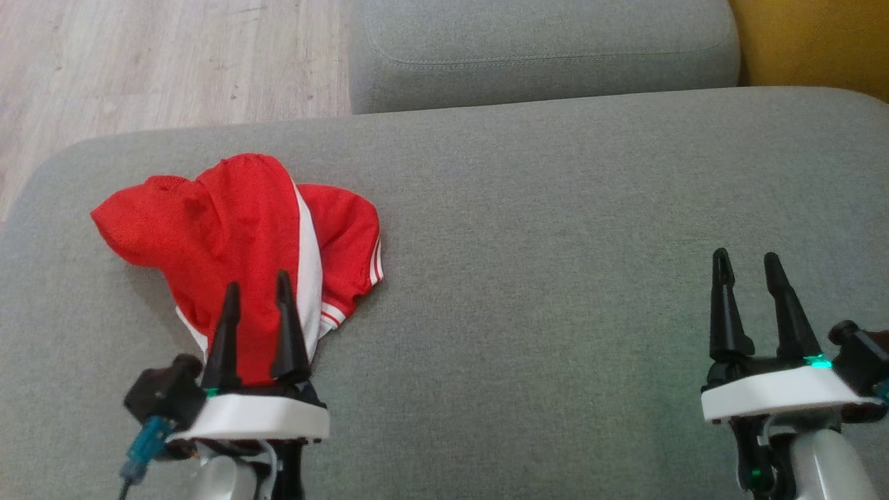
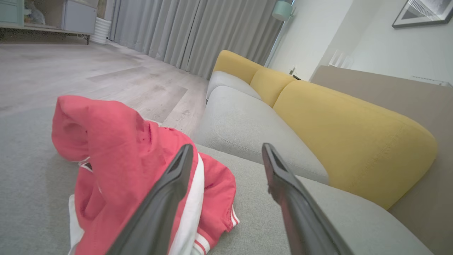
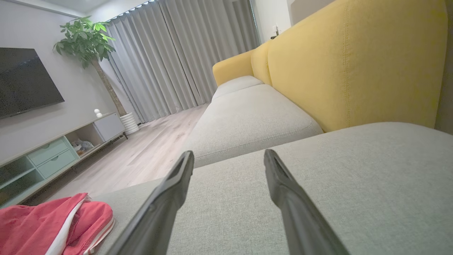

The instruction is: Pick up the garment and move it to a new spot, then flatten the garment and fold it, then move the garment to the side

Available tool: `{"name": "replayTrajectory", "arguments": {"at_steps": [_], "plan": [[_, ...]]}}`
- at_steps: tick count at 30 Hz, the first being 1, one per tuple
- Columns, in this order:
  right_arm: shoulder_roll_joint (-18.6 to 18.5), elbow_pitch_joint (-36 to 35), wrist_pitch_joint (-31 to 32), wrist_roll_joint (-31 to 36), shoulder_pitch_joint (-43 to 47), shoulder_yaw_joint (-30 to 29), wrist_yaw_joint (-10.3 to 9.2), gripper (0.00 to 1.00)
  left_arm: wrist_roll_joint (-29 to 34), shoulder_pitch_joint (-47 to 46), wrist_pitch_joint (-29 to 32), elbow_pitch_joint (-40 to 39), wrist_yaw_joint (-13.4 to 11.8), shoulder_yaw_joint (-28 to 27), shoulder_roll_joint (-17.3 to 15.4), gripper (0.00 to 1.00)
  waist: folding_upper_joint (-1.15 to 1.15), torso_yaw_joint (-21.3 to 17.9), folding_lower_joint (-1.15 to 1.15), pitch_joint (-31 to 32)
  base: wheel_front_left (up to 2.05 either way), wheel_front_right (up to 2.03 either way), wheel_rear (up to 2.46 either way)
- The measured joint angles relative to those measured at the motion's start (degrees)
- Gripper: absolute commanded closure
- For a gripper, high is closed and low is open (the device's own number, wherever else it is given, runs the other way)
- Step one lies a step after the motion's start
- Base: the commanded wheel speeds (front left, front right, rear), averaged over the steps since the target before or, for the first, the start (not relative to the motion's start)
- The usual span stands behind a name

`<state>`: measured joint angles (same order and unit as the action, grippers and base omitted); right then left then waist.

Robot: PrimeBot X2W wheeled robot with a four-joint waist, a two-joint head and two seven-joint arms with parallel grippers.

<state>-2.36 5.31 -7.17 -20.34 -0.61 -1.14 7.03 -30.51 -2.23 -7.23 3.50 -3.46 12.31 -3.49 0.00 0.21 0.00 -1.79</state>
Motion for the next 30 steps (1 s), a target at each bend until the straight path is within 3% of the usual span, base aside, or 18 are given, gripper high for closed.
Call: {"name": "replayTrajectory", "arguments": {"at_steps": [30], "plan": [[-0.01, -2.57, -5.02, 27.10, 0.06, 2.32, 0.02, 0.00, 21.64, -4.34, -5.03, 2.75, -9.16, 15.88, -6.23, 0.00, 0.00, 0.17, 0.00, 0.13, 0.00, 0.00, 0.00]]}}
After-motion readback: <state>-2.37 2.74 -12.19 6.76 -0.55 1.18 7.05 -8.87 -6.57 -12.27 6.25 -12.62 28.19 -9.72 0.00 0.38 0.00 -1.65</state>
